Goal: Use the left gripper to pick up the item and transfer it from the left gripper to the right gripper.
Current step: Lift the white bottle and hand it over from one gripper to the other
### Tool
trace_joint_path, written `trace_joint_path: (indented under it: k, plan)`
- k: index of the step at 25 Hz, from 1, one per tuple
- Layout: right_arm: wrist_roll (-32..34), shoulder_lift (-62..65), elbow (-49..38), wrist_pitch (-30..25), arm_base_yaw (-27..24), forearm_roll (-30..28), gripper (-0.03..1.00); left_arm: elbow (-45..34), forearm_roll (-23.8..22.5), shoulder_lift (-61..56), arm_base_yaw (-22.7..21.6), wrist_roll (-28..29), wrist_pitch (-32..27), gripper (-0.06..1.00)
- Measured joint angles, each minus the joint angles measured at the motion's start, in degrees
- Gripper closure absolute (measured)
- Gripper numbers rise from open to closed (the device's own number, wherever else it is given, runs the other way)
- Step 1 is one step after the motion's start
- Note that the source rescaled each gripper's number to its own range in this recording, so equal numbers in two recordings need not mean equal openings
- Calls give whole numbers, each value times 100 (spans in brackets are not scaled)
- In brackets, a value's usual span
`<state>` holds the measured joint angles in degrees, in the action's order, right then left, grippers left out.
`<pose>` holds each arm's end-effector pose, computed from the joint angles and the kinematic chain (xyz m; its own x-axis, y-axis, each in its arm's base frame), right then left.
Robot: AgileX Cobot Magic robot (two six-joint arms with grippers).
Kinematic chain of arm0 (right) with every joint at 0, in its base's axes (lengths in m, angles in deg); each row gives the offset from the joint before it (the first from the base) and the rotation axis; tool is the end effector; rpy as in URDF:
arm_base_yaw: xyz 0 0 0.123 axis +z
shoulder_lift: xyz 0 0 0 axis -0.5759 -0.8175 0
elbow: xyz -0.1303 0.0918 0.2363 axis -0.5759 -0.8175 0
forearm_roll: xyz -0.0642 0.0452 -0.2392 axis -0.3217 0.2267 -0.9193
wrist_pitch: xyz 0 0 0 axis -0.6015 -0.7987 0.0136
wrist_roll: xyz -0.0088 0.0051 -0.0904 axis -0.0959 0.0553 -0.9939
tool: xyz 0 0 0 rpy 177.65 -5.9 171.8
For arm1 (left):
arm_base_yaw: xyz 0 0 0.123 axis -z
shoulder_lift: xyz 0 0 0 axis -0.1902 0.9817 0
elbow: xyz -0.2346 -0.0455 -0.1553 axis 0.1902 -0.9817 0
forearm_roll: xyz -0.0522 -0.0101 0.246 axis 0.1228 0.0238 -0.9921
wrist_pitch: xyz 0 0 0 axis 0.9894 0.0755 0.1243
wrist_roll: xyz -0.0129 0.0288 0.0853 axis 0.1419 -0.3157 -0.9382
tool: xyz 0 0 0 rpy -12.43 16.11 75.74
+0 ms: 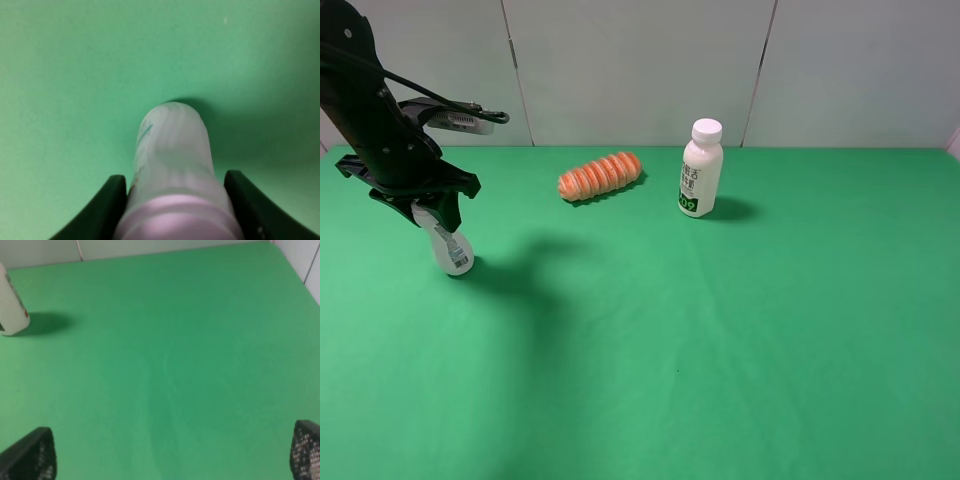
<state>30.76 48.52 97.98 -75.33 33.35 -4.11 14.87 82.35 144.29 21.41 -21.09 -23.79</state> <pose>-0.0029 -0.0028 0.2775 -0.4234 0.0298 -0.9055 0.0673 0.9977 0.0014 0.3438 -0.0622 0.1852 -0.9286 0.2814 -0.2418 0.2805 0.9591 0.0392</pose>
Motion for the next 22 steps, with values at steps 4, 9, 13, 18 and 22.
trace_joint_path:
  k: [4,9,13,18,22]
  plan:
    - [0,0,0,0,0,0,-3,0,0,0,0,0,7,94]
    - [0,0,0,0,0,0,-3,0,0,0,0,0,25,94]
    - [0,0,0,0,0,0,-3,0,0,0,0,0,25,94]
    - [0,0,0,0,0,0,-3,0,0,0,0,0,20,94]
    - [0,0,0,0,0,0,-3,0,5,-166,0,0,14,94]
